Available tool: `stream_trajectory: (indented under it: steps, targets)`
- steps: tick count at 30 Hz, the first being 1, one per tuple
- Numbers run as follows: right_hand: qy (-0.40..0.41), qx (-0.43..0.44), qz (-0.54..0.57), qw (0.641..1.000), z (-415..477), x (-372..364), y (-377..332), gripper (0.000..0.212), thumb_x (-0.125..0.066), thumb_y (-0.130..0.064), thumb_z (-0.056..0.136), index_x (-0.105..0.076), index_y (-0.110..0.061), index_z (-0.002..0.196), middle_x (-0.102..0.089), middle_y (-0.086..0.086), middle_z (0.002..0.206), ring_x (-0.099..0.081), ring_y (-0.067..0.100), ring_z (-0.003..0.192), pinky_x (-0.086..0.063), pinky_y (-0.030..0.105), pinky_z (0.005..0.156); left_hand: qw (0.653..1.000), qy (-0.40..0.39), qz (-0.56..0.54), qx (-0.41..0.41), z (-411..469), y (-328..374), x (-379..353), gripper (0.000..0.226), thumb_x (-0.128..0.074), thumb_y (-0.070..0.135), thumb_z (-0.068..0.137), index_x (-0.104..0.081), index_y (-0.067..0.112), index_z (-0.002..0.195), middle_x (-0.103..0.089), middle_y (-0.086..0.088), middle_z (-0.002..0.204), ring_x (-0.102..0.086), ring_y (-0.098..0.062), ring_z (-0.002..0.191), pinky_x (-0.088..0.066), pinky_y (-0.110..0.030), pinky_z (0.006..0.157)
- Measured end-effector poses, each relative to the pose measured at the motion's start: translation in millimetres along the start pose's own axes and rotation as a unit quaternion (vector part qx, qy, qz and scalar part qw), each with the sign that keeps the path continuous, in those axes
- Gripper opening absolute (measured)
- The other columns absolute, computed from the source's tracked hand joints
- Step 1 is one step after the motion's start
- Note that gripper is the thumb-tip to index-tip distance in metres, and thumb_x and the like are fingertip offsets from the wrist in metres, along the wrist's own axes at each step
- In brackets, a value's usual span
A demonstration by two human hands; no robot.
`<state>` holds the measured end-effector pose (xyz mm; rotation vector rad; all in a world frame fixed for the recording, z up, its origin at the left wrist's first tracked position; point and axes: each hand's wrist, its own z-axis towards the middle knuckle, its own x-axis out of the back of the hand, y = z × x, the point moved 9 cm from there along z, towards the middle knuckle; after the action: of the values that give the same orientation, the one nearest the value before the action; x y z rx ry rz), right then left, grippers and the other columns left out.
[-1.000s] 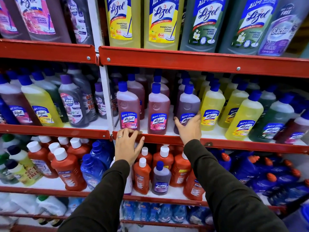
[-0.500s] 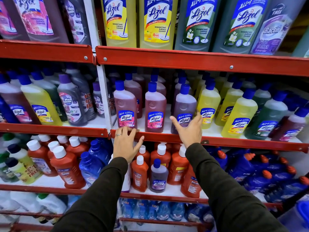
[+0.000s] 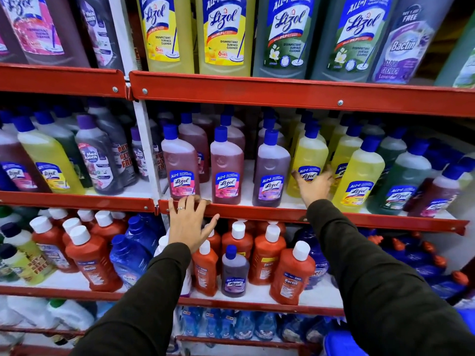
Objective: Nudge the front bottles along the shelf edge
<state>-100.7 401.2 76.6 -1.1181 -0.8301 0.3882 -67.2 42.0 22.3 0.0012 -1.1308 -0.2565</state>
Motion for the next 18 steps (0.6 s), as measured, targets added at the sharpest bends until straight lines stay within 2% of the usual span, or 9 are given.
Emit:
stream_trajectory:
  steps: [3, 9, 13, 18]
  targets:
    - [-0.018, -0.006, -0.022, 1.000, 8, -5, -4, 0.118, -0.087, -0.049, 0.080, -0.018, 0.001, 0.161, -0.038, 0.027, 0.159, -0.046, 0.044, 0.145, -0.044, 0.049, 0.119, 1.000, -0.008, 0.001, 0.009, 0, -1, -3, 0.062, -0.038, 0.061, 0.095, -0.068, 0.011, 0.116, -0.067, -0.021, 0.118, -0.063, -0.046, 0.115, -0.042, -0.073, 0.105]
    - [-0.049, -0.024, -0.097, 0.994, 15, -10, -10, 0.117, -0.078, -0.049, 0.089, -0.004, 0.001, 0.164, -0.025, 0.025, 0.170, -0.039, 0.042, 0.153, -0.038, 0.046, 0.121, 1.000, 0.003, -0.009, 0.016, 2, -1, 0, 0.059, -0.039, 0.059, 0.095, -0.068, 0.012, 0.113, -0.068, -0.020, 0.114, -0.064, -0.046, 0.112, -0.043, -0.072, 0.104]
    - [-0.040, 0.020, -0.133, 0.990, 8, -5, -12, 0.108, -0.076, -0.051, 0.090, -0.015, 0.004, 0.160, -0.033, 0.027, 0.164, -0.048, 0.042, 0.145, -0.046, 0.045, 0.113, 1.000, 0.006, -0.016, 0.020, 2, -2, -2, 0.058, -0.039, 0.058, 0.095, -0.068, 0.011, 0.112, -0.067, -0.020, 0.114, -0.063, -0.046, 0.112, -0.042, -0.072, 0.105]
    - [-0.017, 0.041, -0.101, 0.994, -3, 5, -3, 0.106, -0.083, -0.054, 0.080, -0.029, 0.000, 0.152, -0.047, 0.025, 0.149, -0.059, 0.045, 0.131, -0.055, 0.050, 0.104, 0.999, 0.017, -0.027, 0.021, 3, -4, -4, 0.058, -0.038, 0.057, 0.095, -0.069, 0.012, 0.113, -0.067, -0.019, 0.115, -0.062, -0.045, 0.114, -0.039, -0.070, 0.108]
